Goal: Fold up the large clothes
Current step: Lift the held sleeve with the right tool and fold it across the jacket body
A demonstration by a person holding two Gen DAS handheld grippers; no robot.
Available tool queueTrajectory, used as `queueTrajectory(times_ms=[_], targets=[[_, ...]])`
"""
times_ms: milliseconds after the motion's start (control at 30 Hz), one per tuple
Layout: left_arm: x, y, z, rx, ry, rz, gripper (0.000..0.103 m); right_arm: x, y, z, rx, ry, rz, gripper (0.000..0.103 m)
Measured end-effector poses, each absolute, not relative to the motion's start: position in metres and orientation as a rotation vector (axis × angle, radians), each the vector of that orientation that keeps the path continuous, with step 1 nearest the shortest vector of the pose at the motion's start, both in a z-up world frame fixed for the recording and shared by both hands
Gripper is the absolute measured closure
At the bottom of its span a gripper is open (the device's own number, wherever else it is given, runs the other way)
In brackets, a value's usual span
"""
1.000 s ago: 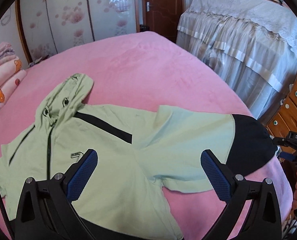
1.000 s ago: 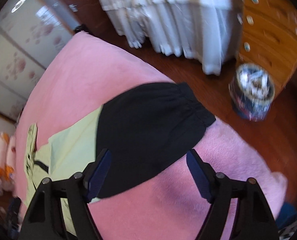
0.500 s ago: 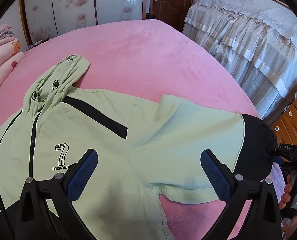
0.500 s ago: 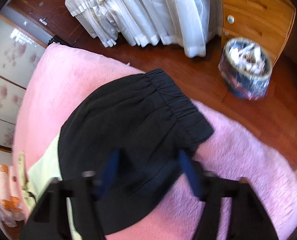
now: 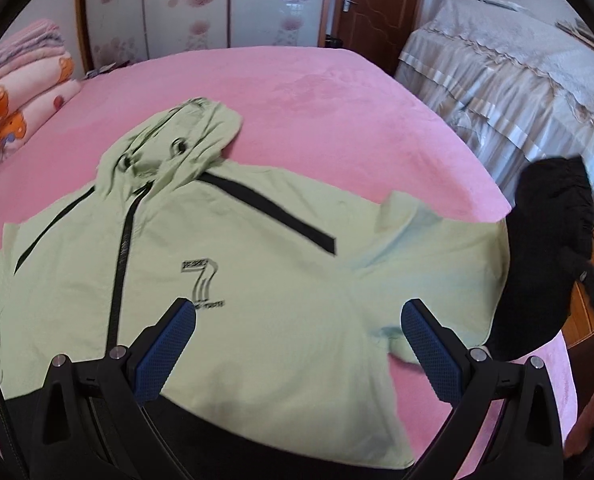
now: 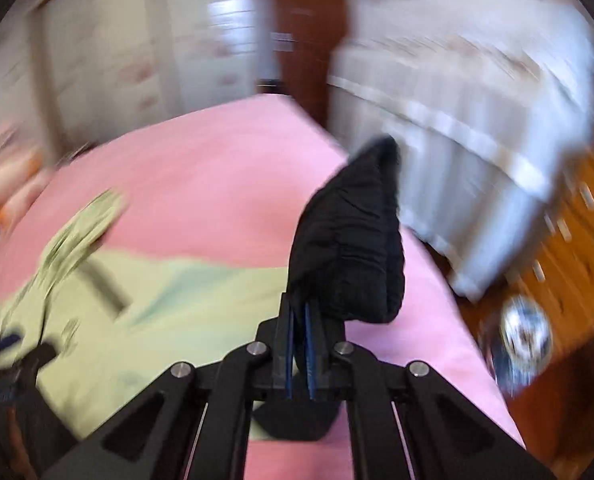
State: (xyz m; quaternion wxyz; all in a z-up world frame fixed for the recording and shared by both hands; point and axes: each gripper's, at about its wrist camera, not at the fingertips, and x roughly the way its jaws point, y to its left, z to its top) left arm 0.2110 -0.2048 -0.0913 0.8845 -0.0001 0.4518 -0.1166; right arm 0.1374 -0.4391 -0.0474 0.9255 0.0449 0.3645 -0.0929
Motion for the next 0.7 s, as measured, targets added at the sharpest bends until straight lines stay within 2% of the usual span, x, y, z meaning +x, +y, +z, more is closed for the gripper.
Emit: queueTrajectory(times_ms=[33,100,133,167,267,400,700], targets=[[0.210,-0.197,-0.095,-0.004,0.953,-0.236,0.001,0.139,-0.411,-0.055,0.052,0.769,-0.136,0.096],[0.209,-0.183,-0.104,-0.007,0.983,-0.228,0.001,0.141,-0.383,-0.071,0.043,0.817,-0.071,0.084],[0.207,-0.178,-0.109,-0.009,0.998,-0.232,0.001,0.141,-0.372,-0.085,0.054,0.853,-0.044,0.072],[0.207,-0.172,-0.114,-0.018,1.023,-0.247,0.001,0.140,-0.367,-0.098,0.058,0.891,-0.017,0.064],[0.207,-0.160,-0.134,-0.061,1.122,-0.301,0.001,0.134,-0.358,-0.128,0.184,0.991,0.013,0.064],[0.209,-0.152,-0.154,-0.159,1.210,-0.372,0.004,0.112,-0.366,-0.140,0.368,1.012,0.007,0.064],[0.199,-0.183,-0.148,-0.130,1.164,-0.452,0.005,0.052,-0.375,-0.138,0.482,0.951,-0.104,0.064]])
